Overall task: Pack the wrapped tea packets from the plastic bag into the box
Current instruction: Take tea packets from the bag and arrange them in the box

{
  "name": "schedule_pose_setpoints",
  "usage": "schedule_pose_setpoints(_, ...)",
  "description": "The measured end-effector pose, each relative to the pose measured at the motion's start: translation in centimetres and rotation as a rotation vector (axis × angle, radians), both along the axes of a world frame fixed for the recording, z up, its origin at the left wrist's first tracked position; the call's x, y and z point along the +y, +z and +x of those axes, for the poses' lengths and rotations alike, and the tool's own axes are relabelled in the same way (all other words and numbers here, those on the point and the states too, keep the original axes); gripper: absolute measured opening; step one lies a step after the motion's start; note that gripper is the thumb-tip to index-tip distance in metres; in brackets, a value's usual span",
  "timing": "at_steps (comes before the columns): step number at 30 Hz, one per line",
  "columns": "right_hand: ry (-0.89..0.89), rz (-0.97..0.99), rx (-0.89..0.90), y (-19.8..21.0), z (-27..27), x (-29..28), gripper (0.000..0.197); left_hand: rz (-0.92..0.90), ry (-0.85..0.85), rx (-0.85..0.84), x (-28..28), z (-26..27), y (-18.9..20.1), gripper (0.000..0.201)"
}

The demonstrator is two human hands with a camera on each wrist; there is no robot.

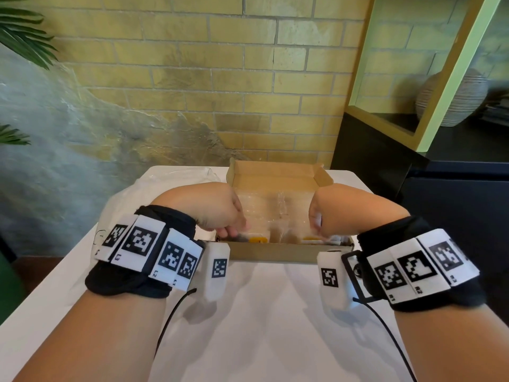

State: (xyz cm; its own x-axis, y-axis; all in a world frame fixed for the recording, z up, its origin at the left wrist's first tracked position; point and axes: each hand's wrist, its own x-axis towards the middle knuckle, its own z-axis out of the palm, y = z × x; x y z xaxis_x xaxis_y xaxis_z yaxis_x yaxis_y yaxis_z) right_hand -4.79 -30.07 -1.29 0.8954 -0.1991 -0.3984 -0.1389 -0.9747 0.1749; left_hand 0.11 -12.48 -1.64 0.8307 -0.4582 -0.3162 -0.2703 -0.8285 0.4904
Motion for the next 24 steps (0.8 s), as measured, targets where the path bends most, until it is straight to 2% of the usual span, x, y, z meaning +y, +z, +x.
schedule_pose_setpoints(4,0.077,-0.140,0.106,0.1,0.5,0.3,0.036,-0.002,0.007,0.010,0.0,0.0,0.0,0.012)
schedule_pose_setpoints(8,0.105,-0.130,-0.017,0.2,0.1,-0.3,0.035,-0.046,0.015,-0.012,0.5,0.3,0.2,0.012)
schedule_pose_setpoints(10,0.081,-0.106,-0.013,-0.2,0.1,-0.4,0.033,-0.071,0.040,-0.075,0.9,0.7,0.3,0.015)
schedule_pose_setpoints(15,0.091,-0.043,0.008,-0.4,0.1,-0.3,0.028,-0.196,0.278,-0.258,2.0,2.2,0.2,0.013)
schedule_pose_setpoints(17,0.114,0.098,-0.131,-0.2,-0.4,-0.9,0.020,-0.120,0.337,-0.280,2.7,3.0,-0.1,0.014)
schedule_pose_setpoints(19,0.148,0.257,-0.301,-0.2,-0.9,-1.4,0.018,0.021,0.341,-0.274,3.0,3.5,-0.6,0.025)
schedule_pose_setpoints(21,0.143,0.320,-0.353,-0.5,-0.9,-1.6,0.042,0.142,0.334,-0.246,3.1,3.5,-1.0,0.030)
schedule_pose_setpoints(24,0.104,0.327,-0.300,-1.4,-0.3,-1.2,0.082,0.261,0.288,-0.139,3.4,3.6,-1.5,0.034)
